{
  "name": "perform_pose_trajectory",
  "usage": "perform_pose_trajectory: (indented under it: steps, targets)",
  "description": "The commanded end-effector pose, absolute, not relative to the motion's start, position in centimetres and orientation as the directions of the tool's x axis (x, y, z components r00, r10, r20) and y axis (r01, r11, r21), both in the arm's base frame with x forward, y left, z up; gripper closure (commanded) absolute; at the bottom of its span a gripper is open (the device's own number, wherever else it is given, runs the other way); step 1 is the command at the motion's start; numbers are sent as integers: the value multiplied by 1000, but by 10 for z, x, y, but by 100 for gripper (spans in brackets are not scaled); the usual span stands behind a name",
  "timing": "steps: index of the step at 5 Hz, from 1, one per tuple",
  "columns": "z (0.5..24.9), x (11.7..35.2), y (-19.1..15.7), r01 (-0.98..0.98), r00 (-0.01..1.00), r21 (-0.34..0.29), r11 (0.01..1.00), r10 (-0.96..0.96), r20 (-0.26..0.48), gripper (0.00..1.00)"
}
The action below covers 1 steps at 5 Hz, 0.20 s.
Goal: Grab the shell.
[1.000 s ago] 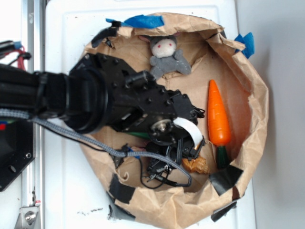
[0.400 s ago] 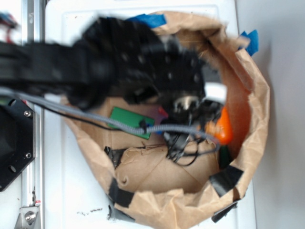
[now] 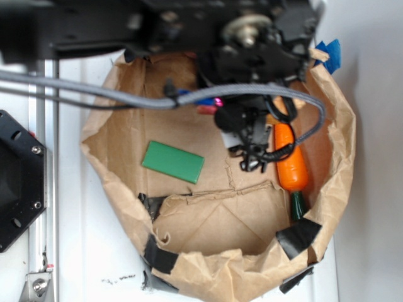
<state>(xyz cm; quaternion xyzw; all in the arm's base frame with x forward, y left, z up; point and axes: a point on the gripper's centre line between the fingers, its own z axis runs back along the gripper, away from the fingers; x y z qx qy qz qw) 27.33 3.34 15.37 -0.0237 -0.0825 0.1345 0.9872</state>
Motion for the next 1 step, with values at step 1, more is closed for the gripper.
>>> perform_pose_trajectory:
  steps: [1]
  targets:
    - [166,266,21,-272,939,-24,962,271,214,100]
